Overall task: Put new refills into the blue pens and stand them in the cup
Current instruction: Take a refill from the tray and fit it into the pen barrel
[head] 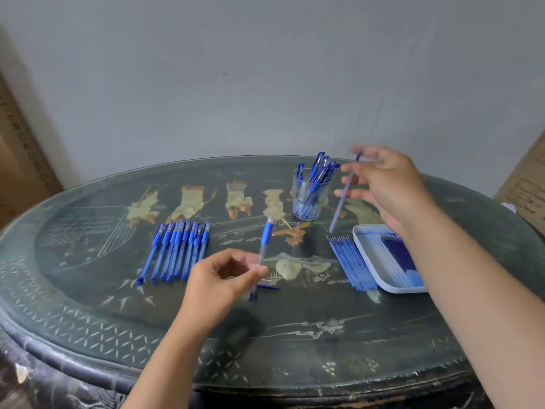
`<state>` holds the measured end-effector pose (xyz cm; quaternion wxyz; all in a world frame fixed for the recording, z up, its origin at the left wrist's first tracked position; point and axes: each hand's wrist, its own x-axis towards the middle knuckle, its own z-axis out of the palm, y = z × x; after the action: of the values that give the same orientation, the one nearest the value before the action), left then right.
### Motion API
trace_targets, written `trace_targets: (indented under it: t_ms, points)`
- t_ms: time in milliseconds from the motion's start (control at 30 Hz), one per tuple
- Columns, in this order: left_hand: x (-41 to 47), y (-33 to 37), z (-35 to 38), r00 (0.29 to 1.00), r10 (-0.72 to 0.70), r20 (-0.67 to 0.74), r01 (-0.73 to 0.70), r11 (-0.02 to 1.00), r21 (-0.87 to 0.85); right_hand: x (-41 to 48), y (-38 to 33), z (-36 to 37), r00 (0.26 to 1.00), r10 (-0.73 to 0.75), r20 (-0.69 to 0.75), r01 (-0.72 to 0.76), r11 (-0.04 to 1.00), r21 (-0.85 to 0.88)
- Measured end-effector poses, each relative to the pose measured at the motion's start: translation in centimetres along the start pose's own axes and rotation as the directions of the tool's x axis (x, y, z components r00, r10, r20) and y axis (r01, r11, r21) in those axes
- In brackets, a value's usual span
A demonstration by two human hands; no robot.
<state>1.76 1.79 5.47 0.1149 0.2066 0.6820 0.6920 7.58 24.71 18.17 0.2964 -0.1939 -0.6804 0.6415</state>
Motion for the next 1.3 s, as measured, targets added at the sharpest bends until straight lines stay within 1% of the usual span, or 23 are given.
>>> trace_targets:
  t_ms: [67,133,200,300,433,533,733,833,1000,1100,1167,1233,1300]
  points:
    - [0.2,-0.3,-0.3,0.995,0.016,-0.1,-0.017,1.0,-0.014,0.5,2.1,0.0,0.994,0.097,0.056,-0.084,0.977,-0.195]
    - [0.2,-0.6,-0.6,0.983,0.032,-0.178,-0.03,0.999,0.014,1.1,4.9,-0.1,0.978,0.188,0.091,-0.136,0.902,-0.409]
    - [0.3,-1.1,-0.8,0.974,0.032,-0.226,-0.027,0.999,0.022,1.9,7.6,-0.2,0.96,0.259,0.103,-0.157,0.807,-0.569]
    - [0.3,-1.7,-1.0,0.968,-0.001,-0.25,0.007,1.0,0.024,2.9,10.0,-0.2,0.955,0.287,0.07,-0.154,0.684,-0.713]
    - [0.4,-2.0,-1.0,0.968,-0.022,-0.25,0.033,0.999,0.04,3.7,11.0,0.0,0.951,0.305,0.038,-0.15,0.57,-0.808]
    - [0.4,-1.9,-0.9,0.968,-0.033,-0.249,0.044,0.998,0.035,3.6,11.2,0.1,0.958,0.283,0.043,-0.109,0.499,-0.86]
    - [0.4,-1.9,-0.9,0.971,-0.042,-0.236,0.059,0.996,0.068,3.2,11.5,-0.5,0.974,0.206,0.093,-0.003,0.424,-0.906]
    - [0.3,-1.9,-0.9,0.971,-0.052,-0.235,0.07,0.995,0.07,2.9,11.2,-0.8,0.975,0.193,0.112,0.015,0.446,-0.895]
    - [0.4,-1.8,-0.9,0.973,-0.058,-0.223,0.077,0.994,0.076,2.4,12.4,-0.8,0.961,0.23,0.156,0.047,0.419,-0.907]
    - [0.3,-1.8,-0.9,0.973,-0.058,-0.225,0.078,0.994,0.08,2.3,12.8,-0.8,0.976,0.188,0.112,0.015,0.454,-0.891]
    - [0.3,-1.8,-0.8,0.971,-0.061,-0.229,0.082,0.993,0.083,2.0,12.7,-0.2,0.983,0.155,0.103,0.012,0.497,-0.868]
    - [0.3,-1.8,-0.8,0.971,-0.065,-0.232,0.087,0.993,0.082,1.2,12.5,0.8,0.975,0.17,0.145,0.034,0.528,-0.849]
    - [0.4,-1.8,-0.9,0.971,-0.062,-0.23,0.085,0.992,0.089,0.4,12.8,2.0,0.953,0.224,0.203,0.069,0.49,-0.869]
